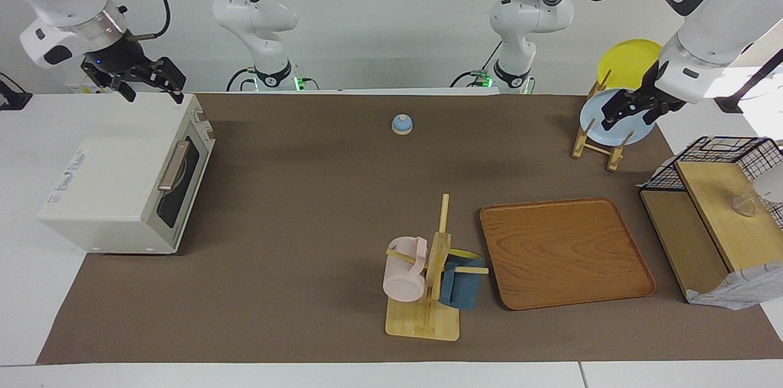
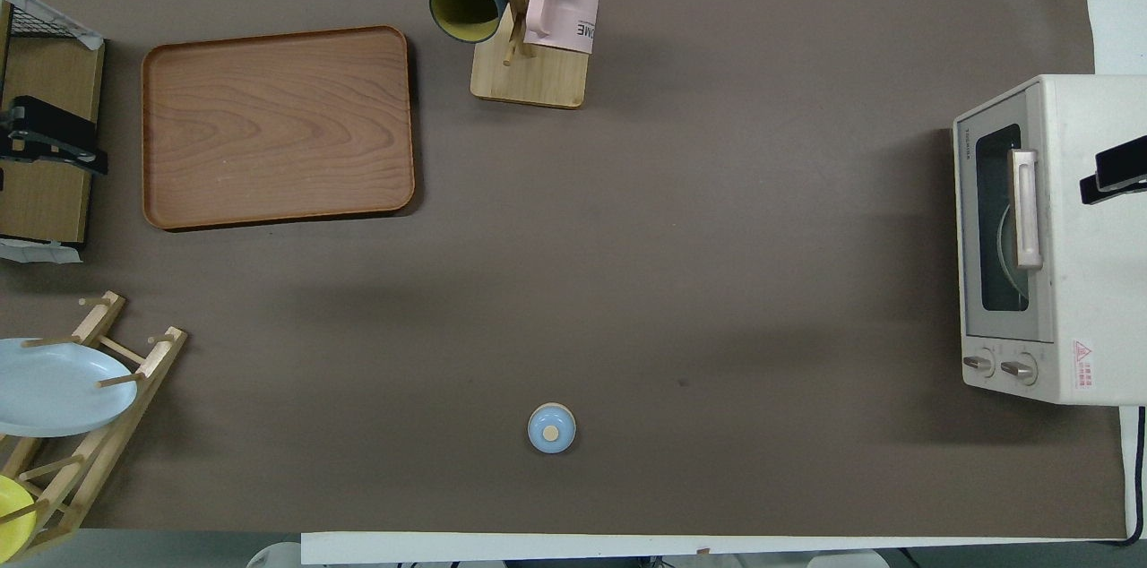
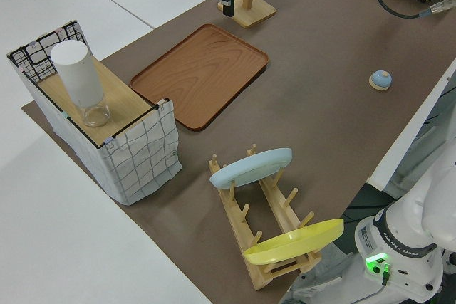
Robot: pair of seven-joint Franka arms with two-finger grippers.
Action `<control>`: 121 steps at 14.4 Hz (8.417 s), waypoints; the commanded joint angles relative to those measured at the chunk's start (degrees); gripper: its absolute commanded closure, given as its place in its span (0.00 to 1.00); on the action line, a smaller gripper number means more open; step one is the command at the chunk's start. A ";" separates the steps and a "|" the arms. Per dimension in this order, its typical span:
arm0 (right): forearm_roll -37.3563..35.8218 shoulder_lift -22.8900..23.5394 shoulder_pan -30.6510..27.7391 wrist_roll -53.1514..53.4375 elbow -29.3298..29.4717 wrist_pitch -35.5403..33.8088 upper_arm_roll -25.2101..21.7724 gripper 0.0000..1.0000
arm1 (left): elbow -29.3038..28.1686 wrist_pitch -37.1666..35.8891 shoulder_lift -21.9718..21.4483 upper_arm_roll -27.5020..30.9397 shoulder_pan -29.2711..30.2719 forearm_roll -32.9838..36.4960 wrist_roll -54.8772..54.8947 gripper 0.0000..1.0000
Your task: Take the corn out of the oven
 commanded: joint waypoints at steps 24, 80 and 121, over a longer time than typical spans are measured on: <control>-6.32 1.50 0.16 -0.54 -20.32 24.21 0.07 1.00 | -1.16 -0.50 -1.18 -0.13 0.38 -0.03 0.21 0.00; -0.88 36.71 35.64 48.37 17.59 11.03 0.51 1.00 | -1.16 -0.67 -1.27 -0.13 0.38 -0.03 0.21 0.00; -16.53 8.90 1.93 1.59 -18.39 23.00 8.25 0.99 | -15.30 44.56 19.12 0.48 -8.50 2.79 0.55 0.74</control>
